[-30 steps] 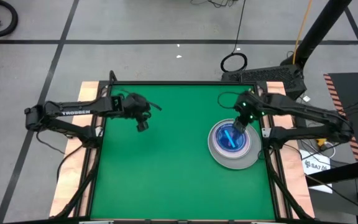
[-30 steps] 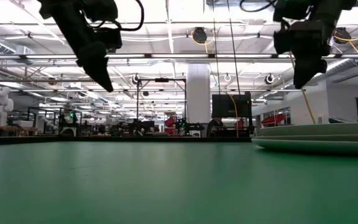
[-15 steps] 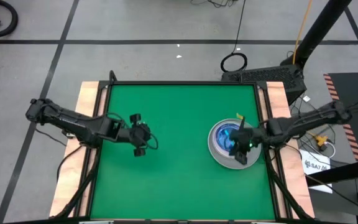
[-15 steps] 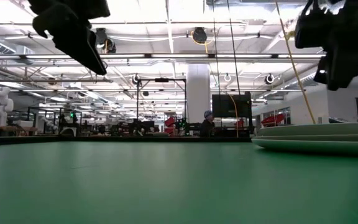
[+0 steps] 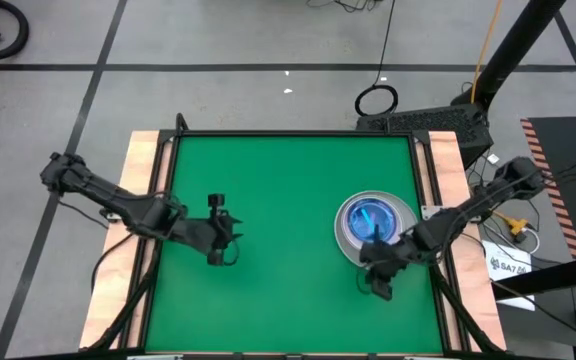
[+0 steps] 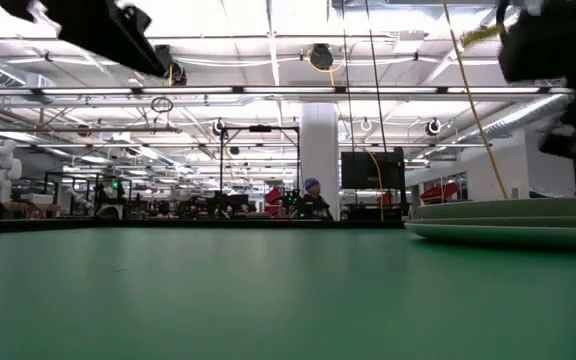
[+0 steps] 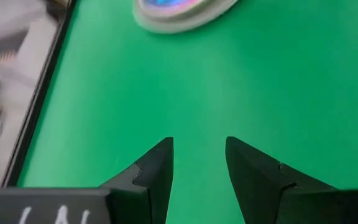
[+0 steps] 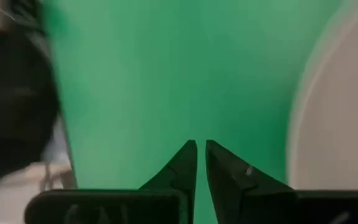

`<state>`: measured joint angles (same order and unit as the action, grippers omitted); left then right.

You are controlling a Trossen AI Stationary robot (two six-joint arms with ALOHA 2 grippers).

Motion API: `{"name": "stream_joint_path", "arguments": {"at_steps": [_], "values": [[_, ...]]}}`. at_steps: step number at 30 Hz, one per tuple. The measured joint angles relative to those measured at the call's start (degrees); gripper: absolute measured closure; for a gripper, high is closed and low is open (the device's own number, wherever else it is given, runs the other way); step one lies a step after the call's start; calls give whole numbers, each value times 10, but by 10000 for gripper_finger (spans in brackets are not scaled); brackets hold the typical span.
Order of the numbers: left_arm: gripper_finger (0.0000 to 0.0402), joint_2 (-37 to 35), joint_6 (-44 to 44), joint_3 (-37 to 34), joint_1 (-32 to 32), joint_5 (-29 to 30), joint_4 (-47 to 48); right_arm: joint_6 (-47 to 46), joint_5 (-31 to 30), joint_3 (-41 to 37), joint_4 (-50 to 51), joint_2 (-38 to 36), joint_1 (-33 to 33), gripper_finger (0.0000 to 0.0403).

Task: Stack plastic plates
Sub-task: Return to Home Position

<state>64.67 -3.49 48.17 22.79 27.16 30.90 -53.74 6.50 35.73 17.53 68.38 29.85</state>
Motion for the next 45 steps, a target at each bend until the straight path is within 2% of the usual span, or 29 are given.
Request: {"name": "stream_joint_path", "arguments": {"at_steps": [4, 9, 11, 14, 16, 20, 23, 27, 30, 36, 39, 45], "values": [[247, -75, 19, -69, 41, 6, -79, 88, -96, 0, -89, -1, 14, 384], [247, -195, 21, -141, 67, 54, -112, 259, -174, 0, -112, -17, -1, 397], [247, -242, 35, -154, 64, 67, -116, 329, -199, 0, -114, -35, -17, 401], [247, -310, 64, -172, 50, 67, -123, 434, -202, 0, -127, -75, -52, 401], [247, -351, 95, -191, 37, 42, -155, 492, -201, 0, -127, -107, -77, 401], [247, -424, 138, -225, 1, -61, -167, 569, -197, -11, -127, -182, -122, 401], [247, -468, 133, -244, -26, -85, -166, 586, -182, -35, -125, -246, -147, 401], [247, -496, 131, -263, -58, -151, -193, 582, -167, -75, -129, -336, -164, 401], [247, -498, 115, -293, -82, -164, -200, 571, -167, -105, -131, -399, -167, 401], [247, -498, 61, -357, -131, -229, -239, 541, -169, -166, -134, -508, -167, 401], [247, -498, 42, -382, -148, -277, -258, 542, -185, -201, -148, -554, -167, 401], [247, -498, 18, -432, -171, -319, -305, 562, -187, -277, -199, -634, -177, 401]]}}
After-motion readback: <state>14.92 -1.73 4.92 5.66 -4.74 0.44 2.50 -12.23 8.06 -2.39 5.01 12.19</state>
